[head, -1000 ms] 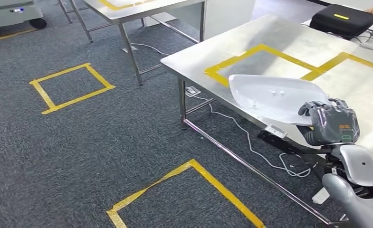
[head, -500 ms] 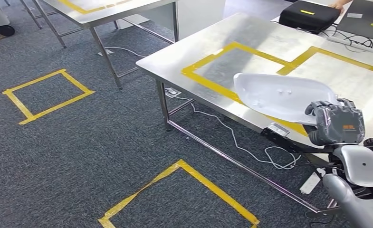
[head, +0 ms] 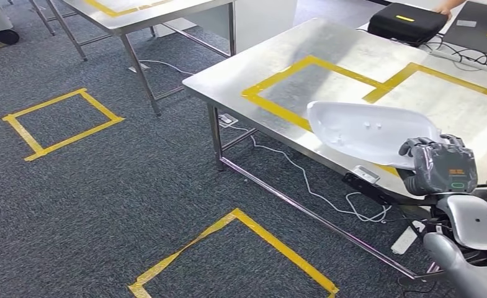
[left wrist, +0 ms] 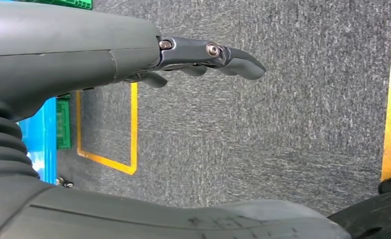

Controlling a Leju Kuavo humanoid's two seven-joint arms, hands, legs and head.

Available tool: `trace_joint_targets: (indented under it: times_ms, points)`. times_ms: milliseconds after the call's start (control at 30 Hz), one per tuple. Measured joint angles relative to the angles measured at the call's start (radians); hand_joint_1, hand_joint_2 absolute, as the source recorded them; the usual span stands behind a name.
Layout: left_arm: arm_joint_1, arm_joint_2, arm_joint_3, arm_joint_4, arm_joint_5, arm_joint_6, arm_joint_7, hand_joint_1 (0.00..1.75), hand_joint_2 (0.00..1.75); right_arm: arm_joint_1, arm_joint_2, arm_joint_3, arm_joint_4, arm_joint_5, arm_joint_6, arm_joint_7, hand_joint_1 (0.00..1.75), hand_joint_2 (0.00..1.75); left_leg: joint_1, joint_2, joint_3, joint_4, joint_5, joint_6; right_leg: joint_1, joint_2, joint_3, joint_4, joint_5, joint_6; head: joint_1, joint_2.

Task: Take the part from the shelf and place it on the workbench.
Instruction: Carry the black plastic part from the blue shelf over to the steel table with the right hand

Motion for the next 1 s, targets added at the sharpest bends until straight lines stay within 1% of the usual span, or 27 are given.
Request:
trace_joint_targets:
  times_ms: [500, 600, 733, 800, 900, 1000]
  points:
    - [0.0, -0.002, -0.001, 0.0, 0.0, 0.003, 0.0, 0.0, 1.75, 0.02, 0.0, -0.012, -0.008, -0.005, 0.0, 0.0, 1.75, 1.75, 0.003, 0.0, 0.0, -0.002, 0.003, -0.003, 0.002, 0.0, -0.001, 0.001, 0.0, 0.0, 0.0, 0.0]
    - [0.0, -0.003, -0.002, 0.0, 0.003, 0.005, 0.0, 0.0, 1.75, 0.041, -0.001, -0.024, -0.02, -0.005, 0.0, 0.005, 1.75, 1.75, 0.003, 0.0, 0.0, -0.002, 0.003, -0.002, 0.002, 0.0, -0.001, 0.001, 0.0, 0.0, 0.0, 0.0]
    - [0.001, -0.006, -0.002, 0.0, 0.009, 0.009, 0.001, 0.0, 1.75, 0.094, -0.007, -0.058, -0.048, -0.002, 0.002, 0.019, 1.75, 1.75, 0.003, -0.001, 0.0, -0.002, 0.003, -0.002, 0.002, 0.0, -0.001, 0.0, 0.0, 0.0, 0.0, 0.0]
    - [0.001, -0.006, -0.002, 0.0, 0.01, 0.01, 0.001, 0.0, 1.75, 0.123, -0.012, -0.08, -0.061, 0.004, 0.007, 0.026, 1.75, 1.75, 0.001, -0.001, 0.0, -0.001, 0.001, 0.001, 0.0, 0.0, 0.0, 0.0, 0.0, 0.002, 0.0, 0.0]
    - [0.002, -0.007, -0.002, 0.0, 0.01, 0.011, 0.001, 0.0, 1.75, 0.165, -0.015, -0.114, -0.079, 0.014, 0.017, 0.031, 1.75, 1.75, -0.004, -0.001, 0.0, 0.0, -0.003, 0.009, -0.006, 0.0, 0.0, -0.002, 0.0, 0.009, 0.0, 0.0]
    - [0.001, -0.007, -0.003, 0.0, 0.013, 0.011, 0.0, 0.0, 1.75, 0.202, -0.018, -0.144, -0.097, 0.023, 0.023, 0.032, 1.75, 1.75, -0.009, 0.0, 0.002, -0.008, -0.005, 0.022, -0.01, 0.0, 0.003, 0.003, 0.007, 0.02, 0.0, 0.0]
